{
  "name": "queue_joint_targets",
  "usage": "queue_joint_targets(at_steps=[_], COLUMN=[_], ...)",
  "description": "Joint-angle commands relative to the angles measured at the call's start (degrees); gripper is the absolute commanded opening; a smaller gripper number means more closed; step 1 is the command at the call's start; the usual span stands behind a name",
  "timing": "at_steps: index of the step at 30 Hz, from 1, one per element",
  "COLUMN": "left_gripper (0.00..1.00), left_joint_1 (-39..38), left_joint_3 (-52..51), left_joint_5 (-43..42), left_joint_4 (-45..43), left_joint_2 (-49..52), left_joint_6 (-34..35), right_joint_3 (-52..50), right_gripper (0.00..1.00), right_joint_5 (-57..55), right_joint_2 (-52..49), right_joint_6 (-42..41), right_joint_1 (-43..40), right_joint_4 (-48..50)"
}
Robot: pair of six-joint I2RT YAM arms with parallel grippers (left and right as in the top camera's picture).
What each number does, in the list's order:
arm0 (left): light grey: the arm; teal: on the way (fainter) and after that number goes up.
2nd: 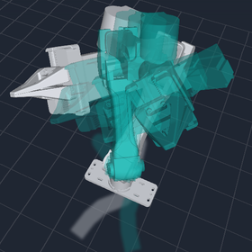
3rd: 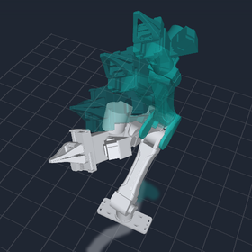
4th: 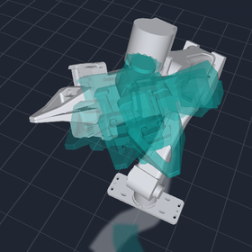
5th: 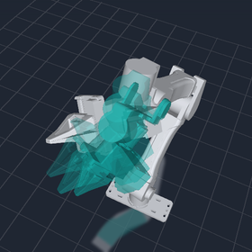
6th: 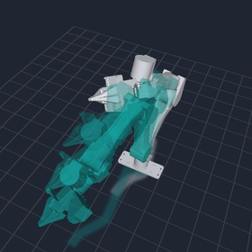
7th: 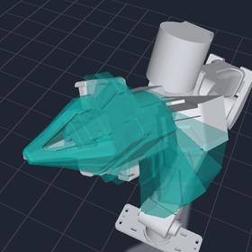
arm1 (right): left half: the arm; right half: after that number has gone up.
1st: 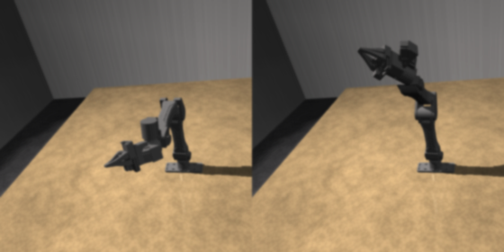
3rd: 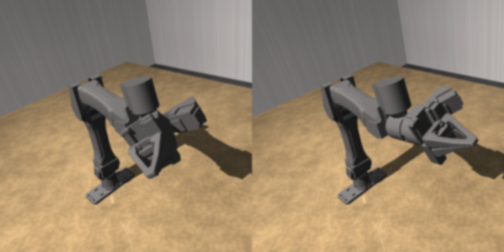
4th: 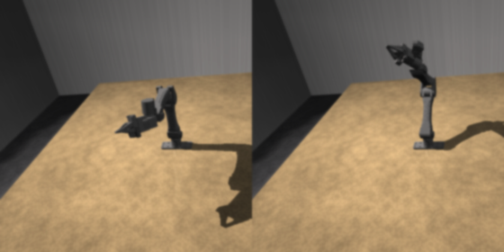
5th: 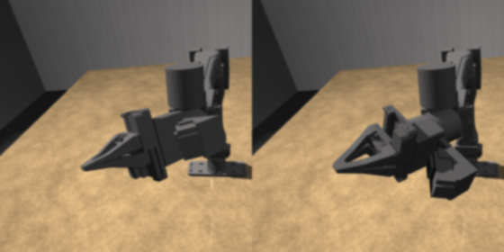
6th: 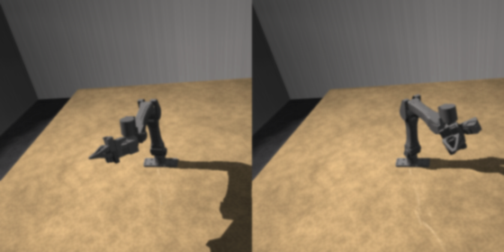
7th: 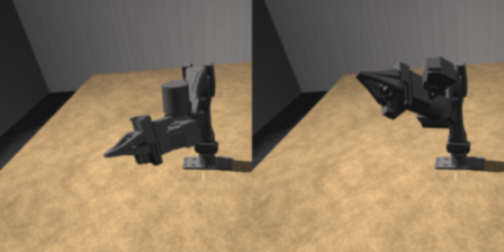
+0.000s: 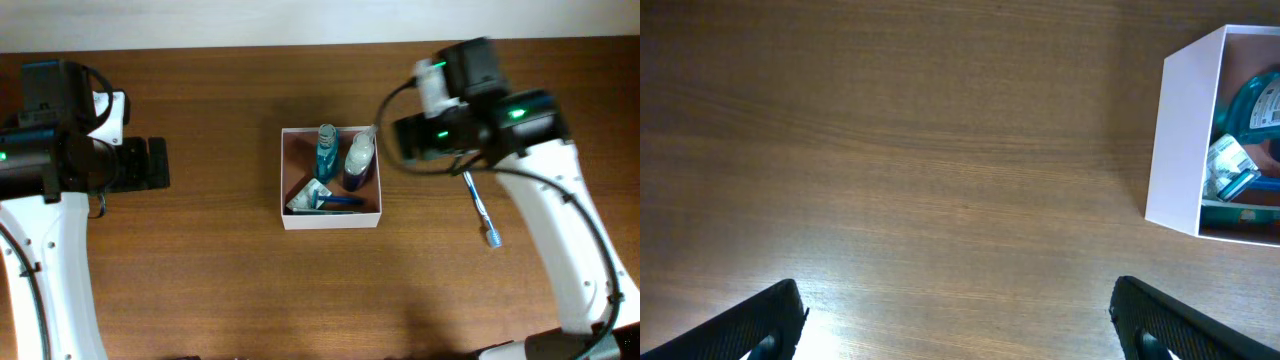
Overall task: Pack container
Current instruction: 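Place the razor into the box and release, then grasp the blue-white toothbrush with the right gripper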
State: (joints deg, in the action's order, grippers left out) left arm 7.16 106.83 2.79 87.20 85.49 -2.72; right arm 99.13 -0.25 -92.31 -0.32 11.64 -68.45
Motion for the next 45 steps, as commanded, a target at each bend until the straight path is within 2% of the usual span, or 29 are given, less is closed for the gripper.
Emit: queue_joint_targets(at_steps=[1,7,11,15,20,25,30,35,41,45], left_gripper=[1.00,1.00,1.00,1.00,1.00,1.00,1.00,1.00,1.00,1.00], left_joint_1=[0.15,0.13,0.13,0.13,0.15,0.15,0.15,0.15,0.13,0.15], left_joint_3=[0.79,0.79,0.79,0.79,0.79,0.79,0.79,0.79,0.79,0.79], left_joint_5=[-0.46,-0.46,-0.46,-0.46,-0.46,-0.46,-0.46,-0.46,-0.46,-0.46], left_joint_4=[-0.13,-0.13,-0.13,-0.13,-0.13,-0.13,-0.13,-0.13,-0.13,-0.13], left_joint_2=[-0.33,-0.33,-0.33,-0.33,-0.33,-0.33,-0.33,-0.33,-0.33,-0.33], left_joint_6=[0.57,0.57,0.57,0.57,0.57,0.57,0.57,0.57,0.57,0.57], right_joint_3=[-4.22,-15.45,-19.45,-19.65,-19.65,-19.65,-19.69,-19.65,-18.56,-15.56], right_gripper=[0.99,0.99,1.00,0.93,0.92,0.74,0.42,0.23,0.07,0.05], right_joint_5=[0.87,1.81,5.05,5.25,5.62,5.60,5.62,5.62,4.46,2.29], right_joint_2=[-2.12,-7.74,-12.57,-17.94,-22.82,-26.58,-28.13,-27.71,-25.51,-22.23], right_joint_6=[-4.28,-4.22,-2.84,-0.44,0.33,0.31,0.26,-0.17,-0.44,-0.61], right_joint_1=[-7.93,-18.62,-22.51,-23.74,-23.12,-23.12,-23.12,-23.12,-21.81,-19.45], right_joint_4=[0.50,10.01,14.10,15.10,16.04,15.61,14.67,13.14,11.19,8.26])
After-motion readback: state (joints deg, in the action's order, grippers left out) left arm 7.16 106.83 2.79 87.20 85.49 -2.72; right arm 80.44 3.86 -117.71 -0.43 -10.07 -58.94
